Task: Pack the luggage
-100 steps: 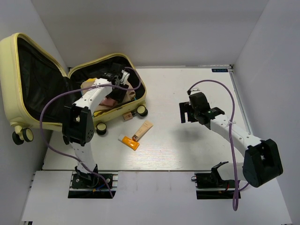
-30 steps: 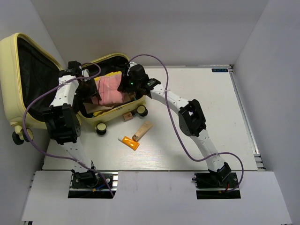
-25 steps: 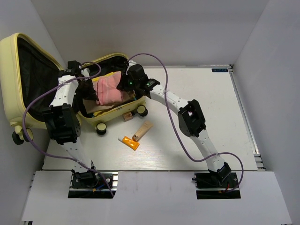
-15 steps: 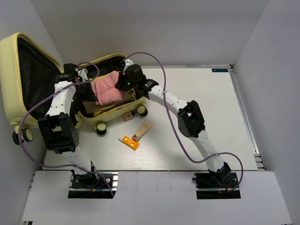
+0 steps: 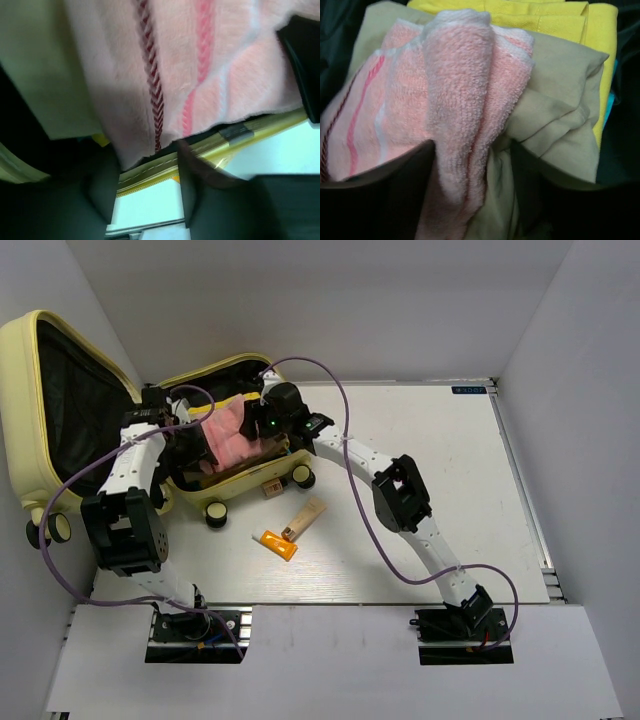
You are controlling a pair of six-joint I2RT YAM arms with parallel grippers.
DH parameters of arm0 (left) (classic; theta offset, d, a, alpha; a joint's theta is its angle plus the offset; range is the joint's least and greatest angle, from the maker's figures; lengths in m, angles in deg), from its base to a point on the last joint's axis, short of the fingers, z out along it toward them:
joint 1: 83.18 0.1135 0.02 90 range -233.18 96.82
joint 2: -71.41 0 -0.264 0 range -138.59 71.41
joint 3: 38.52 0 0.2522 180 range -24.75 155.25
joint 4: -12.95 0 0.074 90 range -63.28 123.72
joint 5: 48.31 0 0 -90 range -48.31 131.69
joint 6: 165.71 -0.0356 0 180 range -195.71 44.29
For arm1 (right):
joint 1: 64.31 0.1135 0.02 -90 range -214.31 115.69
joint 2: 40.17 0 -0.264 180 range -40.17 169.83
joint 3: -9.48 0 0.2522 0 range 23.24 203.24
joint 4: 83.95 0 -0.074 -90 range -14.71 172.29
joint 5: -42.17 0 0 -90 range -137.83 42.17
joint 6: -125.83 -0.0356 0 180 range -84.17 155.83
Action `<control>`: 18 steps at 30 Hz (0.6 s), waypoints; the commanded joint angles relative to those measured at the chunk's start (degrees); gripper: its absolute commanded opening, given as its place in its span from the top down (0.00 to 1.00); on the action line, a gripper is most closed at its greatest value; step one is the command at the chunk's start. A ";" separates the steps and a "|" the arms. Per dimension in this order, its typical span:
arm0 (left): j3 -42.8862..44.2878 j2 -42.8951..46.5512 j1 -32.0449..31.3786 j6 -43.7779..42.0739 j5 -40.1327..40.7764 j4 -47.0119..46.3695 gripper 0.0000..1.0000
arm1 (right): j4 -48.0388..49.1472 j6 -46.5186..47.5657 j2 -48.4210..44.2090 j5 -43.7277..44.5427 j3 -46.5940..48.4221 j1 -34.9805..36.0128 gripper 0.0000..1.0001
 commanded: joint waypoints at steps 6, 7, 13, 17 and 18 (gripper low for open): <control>10.74 1.44 -0.17 1.71 4.23 4.05 0.15 | -2.49 9.70 -10.30 -0.68 -3.60 -1.06 0.10; 11.99 1.79 -0.17 1.88 4.92 4.40 0.13 | -2.31 9.88 -11.30 0.20 -5.18 -1.15 0.10; 21.84 -0.22 -0.61 1.63 4.06 3.97 0.23 | -1.52 13.04 -21.58 3.09 -13.60 -2.47 0.10; 21.76 -3.82 -2.79 0.48 0.98 0.72 0.24 | -0.90 13.05 -27.39 8.79 -21.26 -3.26 0.10; 21.23 -4.44 -3.15 0.04 0.63 0.10 0.24 | -0.90 13.05 -27.74 9.52 -22.15 -3.43 0.10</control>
